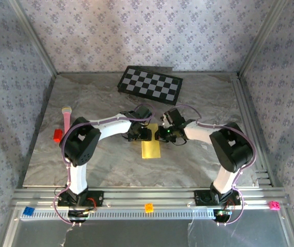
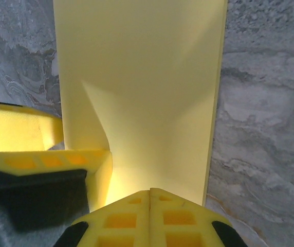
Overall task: Fold a paper plane with a square sheet of paper (pick it up from the middle)
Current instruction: Hold the square sheet of paper at the center of the table.
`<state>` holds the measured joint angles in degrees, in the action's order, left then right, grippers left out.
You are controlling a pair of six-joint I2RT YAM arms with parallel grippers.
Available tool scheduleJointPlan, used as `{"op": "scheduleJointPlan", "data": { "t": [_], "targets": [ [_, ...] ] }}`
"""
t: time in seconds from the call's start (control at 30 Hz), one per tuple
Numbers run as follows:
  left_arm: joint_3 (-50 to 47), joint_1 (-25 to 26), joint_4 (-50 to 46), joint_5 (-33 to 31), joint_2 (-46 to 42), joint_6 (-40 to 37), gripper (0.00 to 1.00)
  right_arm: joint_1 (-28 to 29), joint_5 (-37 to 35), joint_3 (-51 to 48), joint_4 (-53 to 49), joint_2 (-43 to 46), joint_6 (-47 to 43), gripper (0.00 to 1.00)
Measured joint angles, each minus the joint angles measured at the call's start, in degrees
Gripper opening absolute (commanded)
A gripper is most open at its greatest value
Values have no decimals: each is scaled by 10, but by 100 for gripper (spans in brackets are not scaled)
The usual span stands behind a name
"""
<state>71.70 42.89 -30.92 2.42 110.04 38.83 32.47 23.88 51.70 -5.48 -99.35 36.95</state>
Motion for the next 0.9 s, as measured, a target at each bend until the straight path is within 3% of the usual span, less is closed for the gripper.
{"op": "scheduleJointPlan", "data": {
  "t": [0.63,0.9],
  "targets": [
    [-2,0,3,1,-3,2,68,1,-7,-1,10,-27,-7,0],
    [-33,-11,29,0,-52,4,72,-7,-6,1,1,-26,-38,0]
  ]
}}
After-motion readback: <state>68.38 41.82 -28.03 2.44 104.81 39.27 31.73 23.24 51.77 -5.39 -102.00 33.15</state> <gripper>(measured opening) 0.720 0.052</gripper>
